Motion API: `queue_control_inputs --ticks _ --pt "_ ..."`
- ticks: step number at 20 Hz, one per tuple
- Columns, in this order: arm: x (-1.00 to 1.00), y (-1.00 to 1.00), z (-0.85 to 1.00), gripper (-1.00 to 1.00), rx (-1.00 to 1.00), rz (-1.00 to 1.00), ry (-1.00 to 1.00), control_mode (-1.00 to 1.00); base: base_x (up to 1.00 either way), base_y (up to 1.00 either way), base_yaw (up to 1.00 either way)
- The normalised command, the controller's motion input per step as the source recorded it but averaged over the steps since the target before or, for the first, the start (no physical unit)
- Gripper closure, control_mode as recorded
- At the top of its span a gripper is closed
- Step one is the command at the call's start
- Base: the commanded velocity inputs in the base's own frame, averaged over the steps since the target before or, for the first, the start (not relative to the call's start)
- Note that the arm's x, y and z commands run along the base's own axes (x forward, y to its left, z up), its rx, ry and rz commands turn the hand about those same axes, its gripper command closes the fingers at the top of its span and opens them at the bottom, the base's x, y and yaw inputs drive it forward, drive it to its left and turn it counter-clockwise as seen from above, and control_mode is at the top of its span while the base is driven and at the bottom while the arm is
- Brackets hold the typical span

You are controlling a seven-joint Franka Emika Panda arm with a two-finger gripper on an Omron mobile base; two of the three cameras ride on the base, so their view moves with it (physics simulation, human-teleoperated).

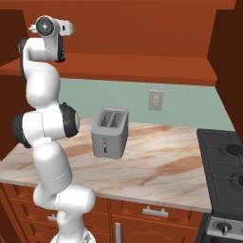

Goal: Get the candle and the beer from the cabinet and move them to the dining counter.

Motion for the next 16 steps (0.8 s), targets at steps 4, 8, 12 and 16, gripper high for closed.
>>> queue_control_inputs --ticks 4,8,12,16 --pt "0.00 0.00 0.00 1.00 0.00 0.00 0.00 -1.00 0.00 0.00 0.00" --pt "0.00 0.00 0.00 1.00 0.00 0.00 0.00 -1.00 0.00 0.00 0.00" --pt "0.00 0.00 0.00 1.00 0.00 0.00 0.00 -1.00 0.00 0.00 0.00" --pt "0.00 0.00 0.00 1.00 0.00 0.00 0.00 -1.00 0.00 0.00 0.00"
